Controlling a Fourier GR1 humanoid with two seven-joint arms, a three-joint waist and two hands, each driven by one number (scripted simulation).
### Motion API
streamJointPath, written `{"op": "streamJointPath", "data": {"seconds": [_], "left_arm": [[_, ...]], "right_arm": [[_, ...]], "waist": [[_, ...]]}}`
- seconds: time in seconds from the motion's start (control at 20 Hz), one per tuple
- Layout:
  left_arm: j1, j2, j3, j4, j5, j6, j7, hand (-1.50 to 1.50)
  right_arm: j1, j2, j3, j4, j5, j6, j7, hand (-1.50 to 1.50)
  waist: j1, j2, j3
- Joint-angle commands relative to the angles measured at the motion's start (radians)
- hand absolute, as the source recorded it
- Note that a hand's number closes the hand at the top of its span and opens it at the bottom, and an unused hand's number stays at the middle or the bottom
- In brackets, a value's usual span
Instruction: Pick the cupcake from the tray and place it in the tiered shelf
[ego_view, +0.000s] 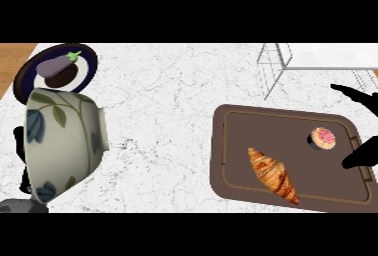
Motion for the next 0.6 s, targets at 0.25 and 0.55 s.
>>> {"op": "streamJointPath", "data": {"seconds": [0.25, 0.55], "left_arm": [[0.013, -0.093, -0.05, -0.005, -0.024, 0.006, 0.054, 0.0], [0.043, -0.087, -0.025, -0.024, -0.044, -0.024, 0.055, 0.0]], "right_arm": [[0.12, 0.068, 0.032, -0.059, 0.124, -0.07, -0.004, -1.5], [0.013, 0.118, 0.03, 0.061, 0.223, -0.088, -0.002, -1.5]], "waist": [[-0.01, 0.01, -0.015], [0.005, 0.012, -0.015]]}}
